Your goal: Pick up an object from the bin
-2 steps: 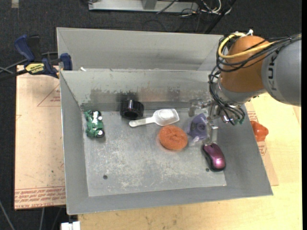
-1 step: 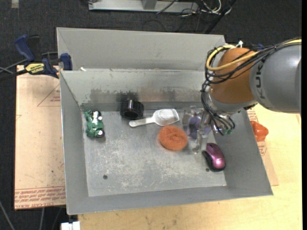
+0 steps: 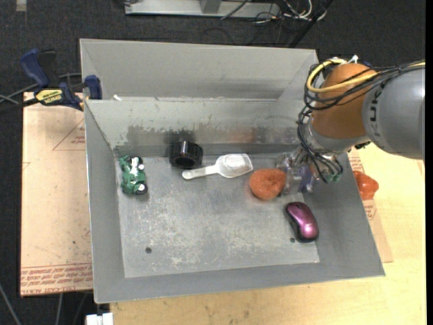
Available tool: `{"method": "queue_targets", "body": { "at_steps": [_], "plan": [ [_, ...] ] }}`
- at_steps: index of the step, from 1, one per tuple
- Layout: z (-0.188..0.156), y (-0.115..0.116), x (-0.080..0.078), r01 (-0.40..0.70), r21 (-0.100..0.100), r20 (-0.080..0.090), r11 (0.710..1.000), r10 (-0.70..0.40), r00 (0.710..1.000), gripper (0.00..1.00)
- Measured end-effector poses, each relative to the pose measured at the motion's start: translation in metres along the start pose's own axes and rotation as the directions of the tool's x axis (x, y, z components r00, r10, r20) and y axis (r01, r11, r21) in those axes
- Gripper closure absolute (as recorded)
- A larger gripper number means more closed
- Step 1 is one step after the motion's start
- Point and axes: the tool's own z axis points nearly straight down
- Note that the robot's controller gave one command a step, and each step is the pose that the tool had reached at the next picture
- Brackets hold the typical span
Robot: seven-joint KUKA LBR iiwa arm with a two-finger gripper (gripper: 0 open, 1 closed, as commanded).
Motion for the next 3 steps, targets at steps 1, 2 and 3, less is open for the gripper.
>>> {"method": "queue_targets", "body": {
  "at_steps": [1, 2, 3],
  "plan": [
    [0.000, 0.002, 0.000, 0.003, -0.001, 0.000, 1.000, -0.003, 1.000, 1.00],
    [-0.005, 0.003, 0.001, 0.004, -0.003, -0.005, 1.000, -0.004, 1.000, 1.00],
    [-0.023, 0.003, 0.002, 0.004, -0.003, -0.008, 1.000, -0.004, 1.000, 1.00]
  ]
}}
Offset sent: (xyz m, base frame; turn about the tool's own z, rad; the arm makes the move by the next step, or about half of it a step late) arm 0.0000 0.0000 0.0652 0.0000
